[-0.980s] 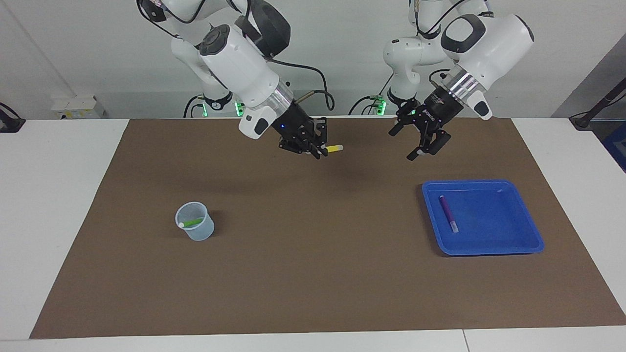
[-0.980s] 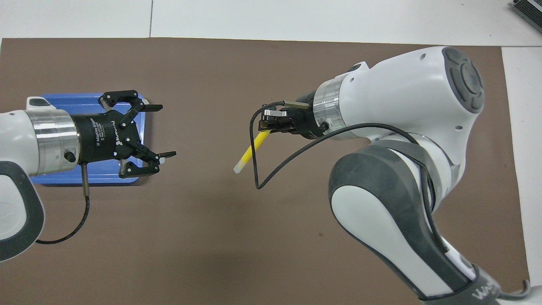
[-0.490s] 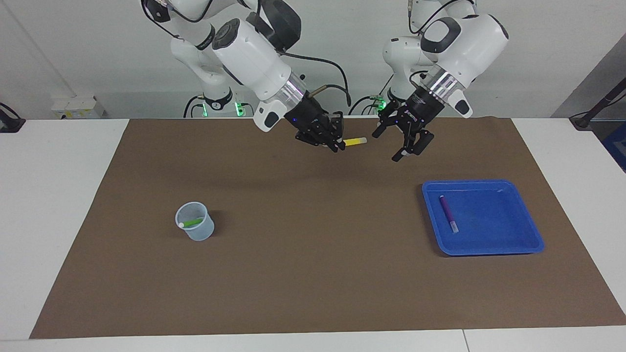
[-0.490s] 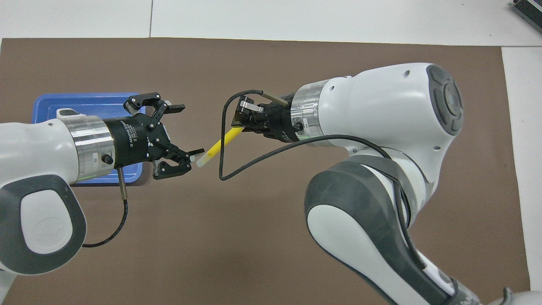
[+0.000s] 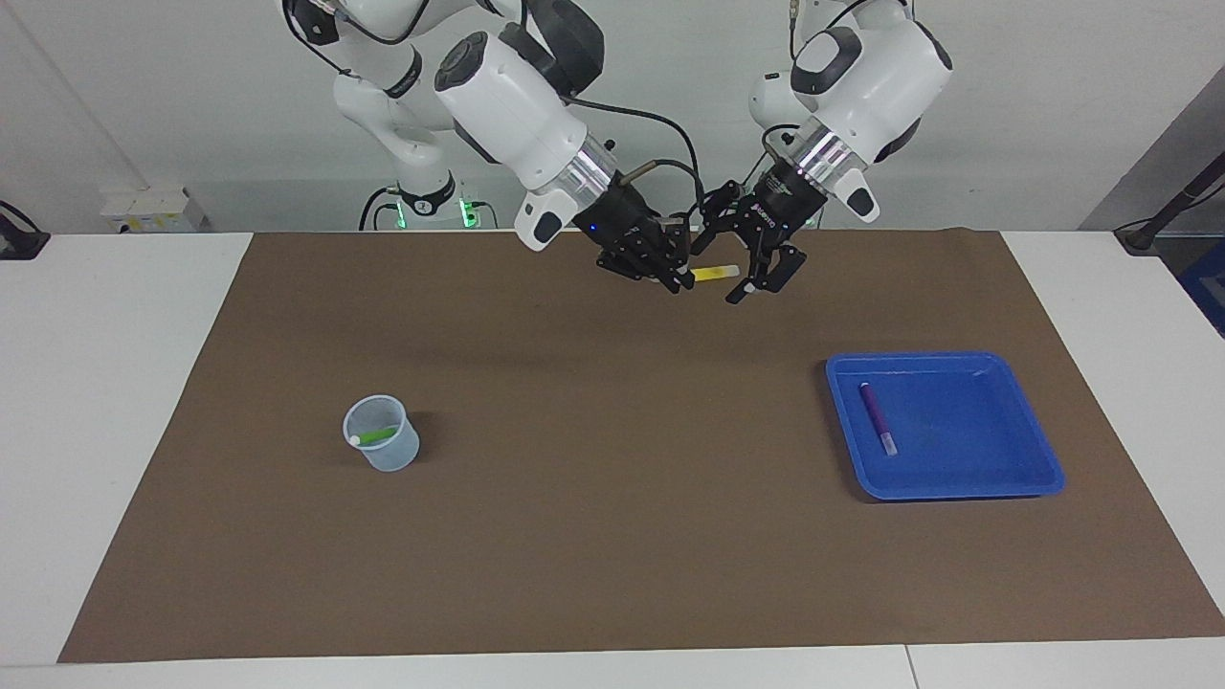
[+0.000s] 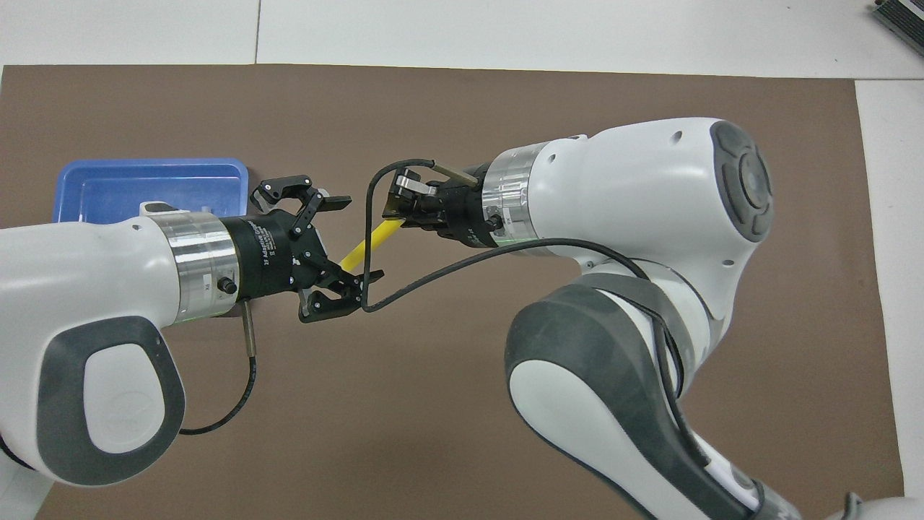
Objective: Right arm passes pens to left for tray arrangement
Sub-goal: 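Grasp the yellow pen with the left gripper while the right gripper releases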
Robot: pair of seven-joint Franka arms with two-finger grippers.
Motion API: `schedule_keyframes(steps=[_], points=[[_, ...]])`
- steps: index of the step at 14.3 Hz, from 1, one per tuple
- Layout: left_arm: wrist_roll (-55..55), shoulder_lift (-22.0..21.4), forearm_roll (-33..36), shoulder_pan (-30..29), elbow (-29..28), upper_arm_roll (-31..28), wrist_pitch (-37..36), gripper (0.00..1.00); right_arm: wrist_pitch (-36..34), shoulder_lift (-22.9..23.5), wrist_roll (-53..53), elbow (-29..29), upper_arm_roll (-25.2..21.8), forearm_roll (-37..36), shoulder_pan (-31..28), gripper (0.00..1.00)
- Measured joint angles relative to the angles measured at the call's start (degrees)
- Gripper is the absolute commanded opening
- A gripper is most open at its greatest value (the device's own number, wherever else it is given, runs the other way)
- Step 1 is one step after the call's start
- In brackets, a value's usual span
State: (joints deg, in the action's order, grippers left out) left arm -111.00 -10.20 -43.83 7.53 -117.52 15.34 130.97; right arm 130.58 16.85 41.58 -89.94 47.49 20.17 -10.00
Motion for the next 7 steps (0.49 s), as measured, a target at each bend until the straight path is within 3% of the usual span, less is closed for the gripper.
schedule_keyframes(steps=[4,7], points=[[2.7,-0.3,0.0,-0.5,-1.0,-0.5,0.0,0.65,0.0,0.1,0.0,0.0,0.0,0.0,0.0,0.00],[2.9,-0.4,0.0,-0.5,-1.0,-0.4,0.0,0.65,0.0,0.1,0.0,0.0,0.0,0.0,0.0,0.00]])
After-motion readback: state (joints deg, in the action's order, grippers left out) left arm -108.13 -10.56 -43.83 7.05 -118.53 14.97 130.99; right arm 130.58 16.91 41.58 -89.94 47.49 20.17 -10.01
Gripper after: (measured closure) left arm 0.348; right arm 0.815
